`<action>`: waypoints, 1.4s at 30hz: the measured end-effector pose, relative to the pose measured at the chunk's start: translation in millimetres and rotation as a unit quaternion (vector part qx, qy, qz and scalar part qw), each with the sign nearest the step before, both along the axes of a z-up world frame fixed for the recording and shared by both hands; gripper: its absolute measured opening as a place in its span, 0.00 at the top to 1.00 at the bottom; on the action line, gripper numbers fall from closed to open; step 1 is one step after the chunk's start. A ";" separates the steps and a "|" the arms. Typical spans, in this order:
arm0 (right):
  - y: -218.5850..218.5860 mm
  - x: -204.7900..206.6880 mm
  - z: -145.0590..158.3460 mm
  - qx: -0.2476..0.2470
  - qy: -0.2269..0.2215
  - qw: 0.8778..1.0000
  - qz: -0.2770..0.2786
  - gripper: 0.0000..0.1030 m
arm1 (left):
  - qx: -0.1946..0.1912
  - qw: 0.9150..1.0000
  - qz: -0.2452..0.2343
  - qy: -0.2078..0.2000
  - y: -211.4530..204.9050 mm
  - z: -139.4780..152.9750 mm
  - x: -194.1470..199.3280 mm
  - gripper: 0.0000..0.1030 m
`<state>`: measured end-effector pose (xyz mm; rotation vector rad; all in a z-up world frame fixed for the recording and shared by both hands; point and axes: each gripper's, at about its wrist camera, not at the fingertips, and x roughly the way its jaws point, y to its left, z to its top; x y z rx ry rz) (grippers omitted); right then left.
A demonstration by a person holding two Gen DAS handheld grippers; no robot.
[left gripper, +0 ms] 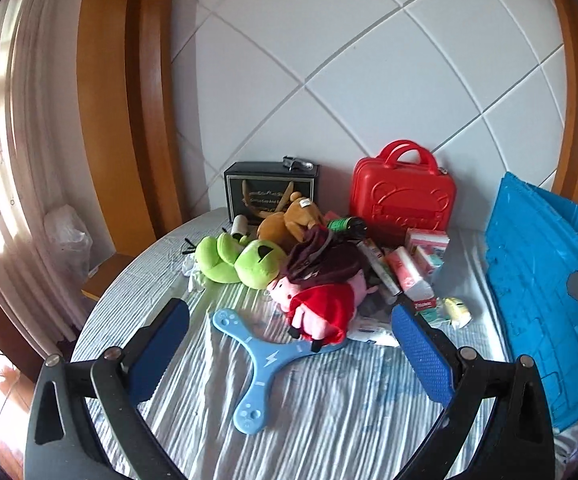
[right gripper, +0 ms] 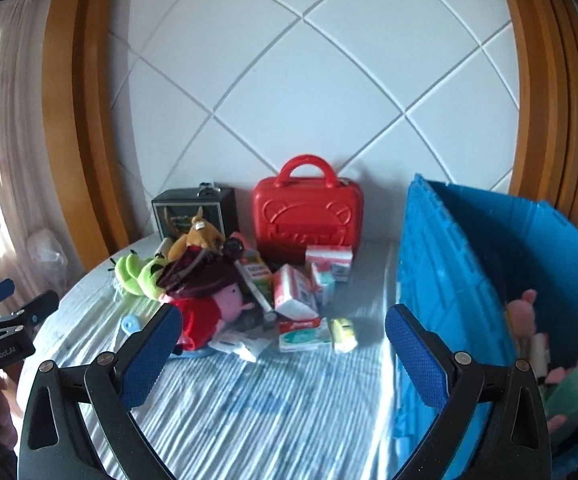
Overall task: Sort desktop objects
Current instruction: 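Withdraw both tools from the crate back toward the pile, then reach left tool toward the white bandage packet while right tool approaches the yellow sachet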
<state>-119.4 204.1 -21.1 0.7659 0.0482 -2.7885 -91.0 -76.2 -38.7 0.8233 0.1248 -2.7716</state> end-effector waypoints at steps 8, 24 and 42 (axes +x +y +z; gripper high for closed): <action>-29.0 -53.7 -64.3 0.023 -0.093 0.995 -0.036 0.00 | 0.044 0.997 -0.017 -0.067 -35.9 -63.2 -60.7 0.00; 9.6 -167.8 -199.2 0.046 -0.237 0.968 -0.064 0.20 | 0.070 0.963 -0.150 -0.215 87.9 -191.0 -206.7 0.14; 34.0 -278.9 -271.2 0.022 -0.256 0.959 -0.116 0.20 | 0.010 0.955 -0.153 -0.254 104.1 -252.9 -265.6 0.23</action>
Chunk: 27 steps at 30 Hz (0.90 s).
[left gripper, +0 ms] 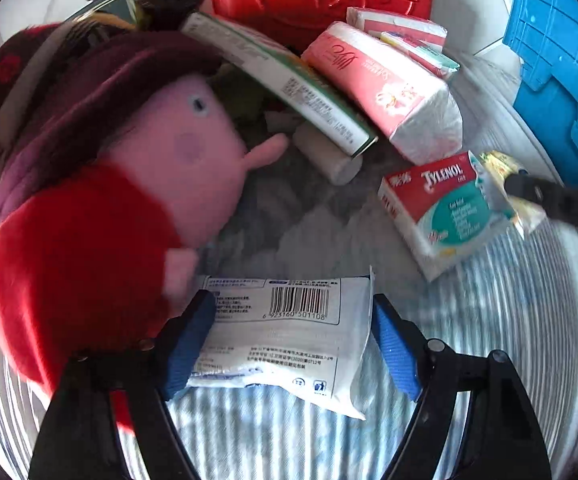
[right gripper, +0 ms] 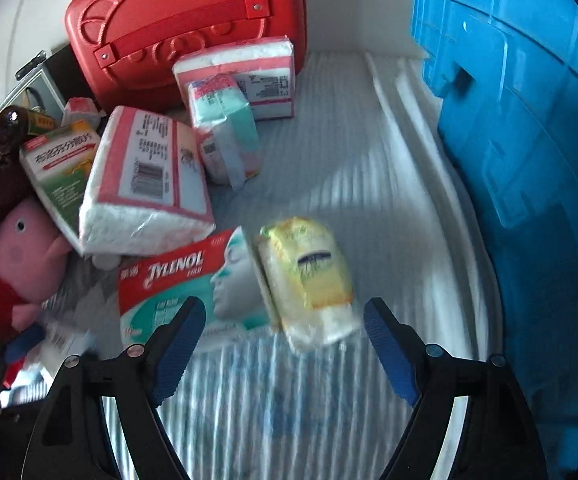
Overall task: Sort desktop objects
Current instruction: 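Reach left tool toward the white bandage packet while right tool approaches the yellow sachet, then grasp the white bandage packet with left tool while right tool grasps the yellow sachet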
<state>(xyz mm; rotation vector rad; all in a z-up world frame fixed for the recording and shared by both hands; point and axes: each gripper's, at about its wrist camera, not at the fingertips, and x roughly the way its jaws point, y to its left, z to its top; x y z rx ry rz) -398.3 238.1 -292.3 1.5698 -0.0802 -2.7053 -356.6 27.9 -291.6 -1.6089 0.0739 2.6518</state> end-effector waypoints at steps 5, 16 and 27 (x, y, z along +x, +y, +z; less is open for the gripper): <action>17.1 -19.6 -16.1 0.023 -0.014 0.999 -0.035 0.20 | 0.035 0.999 0.012 -0.006 -35.2 9.4 29.2 0.23; -29.3 44.5 -31.4 -0.011 -0.090 0.994 0.069 0.37 | 0.023 0.996 0.065 -0.065 -66.2 0.0 80.9 0.23; -49.0 98.6 -21.6 -0.028 -0.103 0.989 0.106 0.37 | 0.115 0.988 0.102 -0.034 -70.8 55.1 105.4 0.19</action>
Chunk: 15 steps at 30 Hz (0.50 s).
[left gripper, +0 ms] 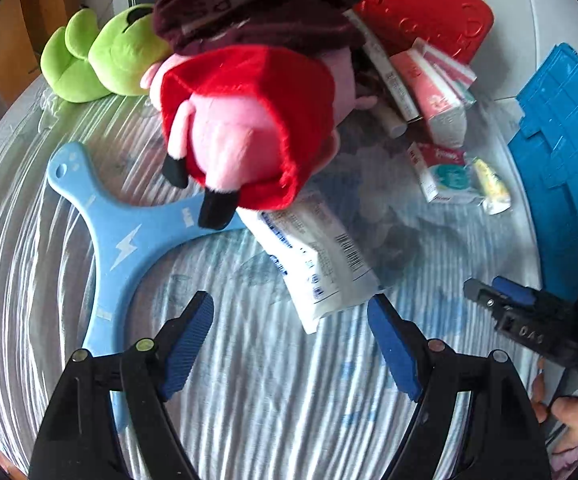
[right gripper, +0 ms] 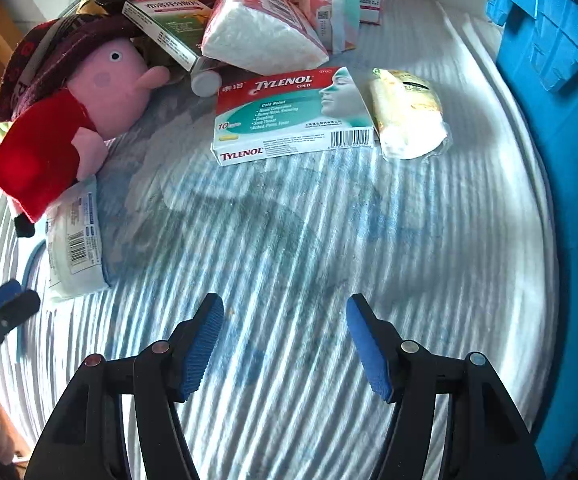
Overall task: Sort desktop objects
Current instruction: 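Grasp the white bandage packet with left tool while right tool grasps the yellow sachet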
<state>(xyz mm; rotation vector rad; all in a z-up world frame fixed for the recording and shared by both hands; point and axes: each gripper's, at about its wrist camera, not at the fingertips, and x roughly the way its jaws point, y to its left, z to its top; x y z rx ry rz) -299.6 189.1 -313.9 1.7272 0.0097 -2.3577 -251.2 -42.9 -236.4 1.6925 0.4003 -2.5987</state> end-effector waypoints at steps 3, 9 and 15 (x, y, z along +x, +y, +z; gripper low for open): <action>2.1 3.4 12.3 0.004 0.018 1.000 -0.003 0.37 | -0.018 0.999 0.029 -0.004 15.0 4.2 -22.7 0.04; 25.8 -12.2 29.0 0.019 0.063 0.997 -0.045 0.36 | -0.083 0.994 0.050 -0.053 30.0 -57.3 -60.4 0.35; 54.2 -48.9 24.1 0.025 0.111 0.988 -0.103 0.36 | -0.092 0.996 0.018 0.003 21.6 -74.6 -80.5 0.47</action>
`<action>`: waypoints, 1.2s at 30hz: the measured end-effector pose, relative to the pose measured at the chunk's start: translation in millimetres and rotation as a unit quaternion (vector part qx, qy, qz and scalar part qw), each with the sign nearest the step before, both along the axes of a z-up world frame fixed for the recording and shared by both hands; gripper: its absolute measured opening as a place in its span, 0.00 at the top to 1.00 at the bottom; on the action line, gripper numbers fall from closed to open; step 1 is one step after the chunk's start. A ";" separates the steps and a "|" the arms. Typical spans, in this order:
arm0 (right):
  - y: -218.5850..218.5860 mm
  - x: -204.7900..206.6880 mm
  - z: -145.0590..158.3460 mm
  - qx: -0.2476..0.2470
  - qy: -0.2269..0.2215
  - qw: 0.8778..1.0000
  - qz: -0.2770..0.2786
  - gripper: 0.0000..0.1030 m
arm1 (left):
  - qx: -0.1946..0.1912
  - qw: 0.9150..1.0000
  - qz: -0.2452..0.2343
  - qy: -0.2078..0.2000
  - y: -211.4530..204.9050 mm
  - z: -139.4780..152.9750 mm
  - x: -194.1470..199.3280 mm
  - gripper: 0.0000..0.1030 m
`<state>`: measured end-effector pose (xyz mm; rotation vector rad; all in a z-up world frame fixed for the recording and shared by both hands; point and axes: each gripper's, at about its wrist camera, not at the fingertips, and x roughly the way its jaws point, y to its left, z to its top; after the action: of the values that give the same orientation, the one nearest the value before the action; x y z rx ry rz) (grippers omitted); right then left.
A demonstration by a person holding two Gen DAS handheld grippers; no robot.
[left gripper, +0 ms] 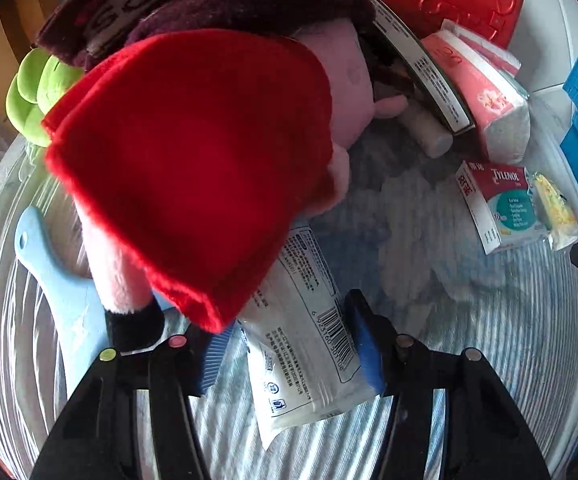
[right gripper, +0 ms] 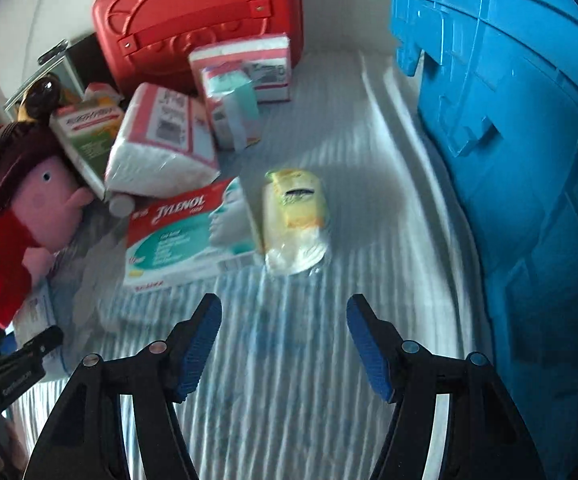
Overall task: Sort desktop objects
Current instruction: 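Grasp the white bandage packet with left tool while right tool grasps the yellow sachet, then carry the bandage packet with left tool while right tool carries the sachet over the crate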
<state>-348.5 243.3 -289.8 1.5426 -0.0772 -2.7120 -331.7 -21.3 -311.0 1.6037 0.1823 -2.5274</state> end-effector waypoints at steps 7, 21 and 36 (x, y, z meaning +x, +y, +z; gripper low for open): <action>18.3 -38.9 -28.6 -0.038 0.023 0.999 -0.025 0.37 | -0.001 1.000 0.000 0.018 -9.1 -23.6 -9.6 0.48; -3.1 40.6 26.7 -0.046 0.044 0.998 0.019 0.85 | 0.003 0.999 -0.030 0.039 -10.8 -19.6 41.3 0.58; -66.4 227.0 203.2 -0.017 0.271 0.962 0.037 0.85 | -0.013 0.959 -0.067 0.275 -1.4 200.6 162.0 0.58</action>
<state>-121.5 176.9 -86.6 0.7300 -0.0522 -2.9367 -169.6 -22.7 -110.4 0.8881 0.0983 -3.0068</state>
